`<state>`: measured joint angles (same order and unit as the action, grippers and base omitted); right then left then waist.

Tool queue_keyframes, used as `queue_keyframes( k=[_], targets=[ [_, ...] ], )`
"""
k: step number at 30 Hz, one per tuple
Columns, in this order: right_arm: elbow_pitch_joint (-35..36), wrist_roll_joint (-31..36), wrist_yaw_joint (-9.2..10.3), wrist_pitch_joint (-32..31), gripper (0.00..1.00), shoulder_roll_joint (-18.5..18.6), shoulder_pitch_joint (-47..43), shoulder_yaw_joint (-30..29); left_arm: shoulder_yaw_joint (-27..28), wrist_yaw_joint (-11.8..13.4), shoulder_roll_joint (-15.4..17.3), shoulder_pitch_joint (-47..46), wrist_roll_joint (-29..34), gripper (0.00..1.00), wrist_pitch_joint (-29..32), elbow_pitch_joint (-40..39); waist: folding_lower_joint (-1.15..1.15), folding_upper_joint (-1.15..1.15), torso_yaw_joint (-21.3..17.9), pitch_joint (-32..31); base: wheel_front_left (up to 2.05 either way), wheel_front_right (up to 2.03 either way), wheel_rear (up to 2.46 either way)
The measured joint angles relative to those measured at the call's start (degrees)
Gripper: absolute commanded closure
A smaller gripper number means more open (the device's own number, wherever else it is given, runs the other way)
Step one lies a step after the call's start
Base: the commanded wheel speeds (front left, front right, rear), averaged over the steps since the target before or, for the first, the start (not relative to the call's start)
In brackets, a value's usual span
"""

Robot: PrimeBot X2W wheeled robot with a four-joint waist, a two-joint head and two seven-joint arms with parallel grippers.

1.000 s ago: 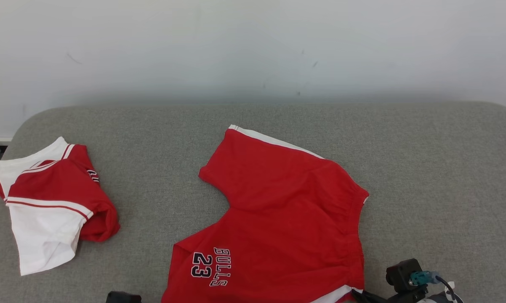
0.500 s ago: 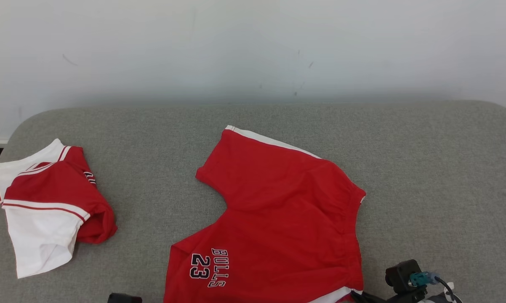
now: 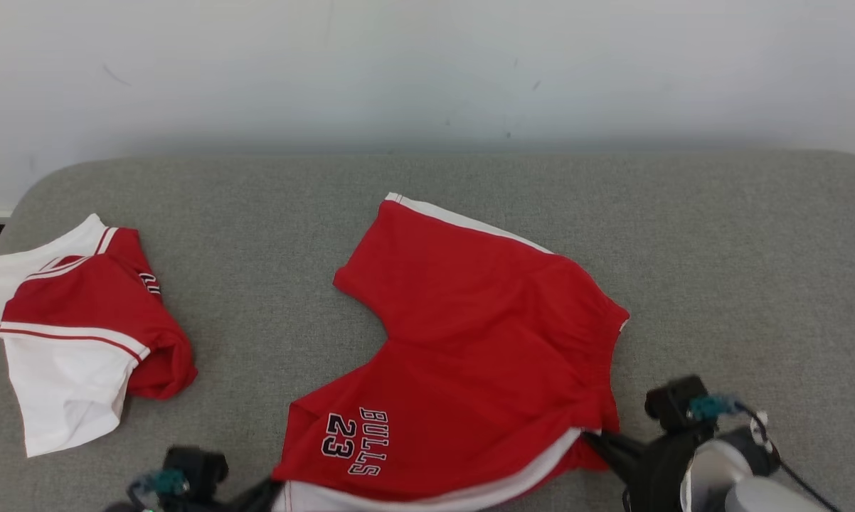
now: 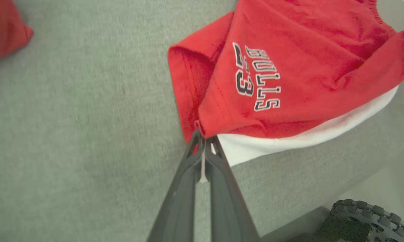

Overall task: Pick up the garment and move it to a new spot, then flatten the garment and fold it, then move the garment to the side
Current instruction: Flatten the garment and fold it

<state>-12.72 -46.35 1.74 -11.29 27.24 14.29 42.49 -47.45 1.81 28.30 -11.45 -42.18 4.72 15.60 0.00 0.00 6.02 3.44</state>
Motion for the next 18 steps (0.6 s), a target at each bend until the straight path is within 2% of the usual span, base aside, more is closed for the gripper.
queue_keyframes(
  k=[4, 7, 10, 12, 13, 16, 18],
  targets=[
    [-1.16, -0.81, -2.38, -3.91, 1.0, -0.16, 9.67, -1.38, 3.12, -4.05, 1.35, -9.94, -1.8, 1.0, 2.0, -1.24, 0.0, 0.0, -0.53, 1.98, 0.0, 0.0, 0.0],
    [-5.0, -3.05, -3.85, -8.21, 1.0, -1.88, 21.36, -3.85, 7.06, -7.02, 1.54, -21.76, -3.7, 1.0, 5.01, 0.45, 0.01, 0.0, -1.03, 3.93, 0.0, 0.0, 0.0],
    [-10.05, -3.33, -4.27, -11.5, 1.0, -5.06, 36.11, -6.58, 10.62, -7.38, 2.15, -35.55, -4.64, 1.0, 7.78, 4.67, 0.01, 0.01, -1.57, 6.09, 0.0, 0.0, 0.0],
    [-12.29, -2.54, -4.26, -10.69, 1.0, -7.31, 45.45, -10.68, 12.32, -7.38, 2.42, -44.82, -3.23, 1.0, 8.26, 7.01, 0.02, 0.01, -1.89, 7.62, 0.0, 0.0, 0.0],
    [-12.29, -2.54, -4.26, -10.69, 1.0, -7.31, 45.45, -10.68, 12.32, -7.38, 2.42, -44.82, -3.23, 1.0, 8.26, 7.01, 0.02, 0.01, -1.89, 7.62, 0.0, 0.0, 0.0],
    [-14.29, -1.68, -3.72, -4.66, 1.0, -9.43, 56.86, -15.8, 15.35, -7.33, 1.44, -54.41, -0.56, 1.0, 5.21, 6.79, 0.01, 0.0, -2.23, 9.99, 0.0, 0.0, 0.0],
    [-14.26, -1.9, -4.08, -2.45, 1.0, -9.61, 60.35, -16.27, 16.5, -7.31, 0.4, -55.93, -0.58, 1.0, 3.14, 4.67, 0.0, 0.0, -2.33, 11.62, 0.0, 0.0, 0.0]
  ],
)
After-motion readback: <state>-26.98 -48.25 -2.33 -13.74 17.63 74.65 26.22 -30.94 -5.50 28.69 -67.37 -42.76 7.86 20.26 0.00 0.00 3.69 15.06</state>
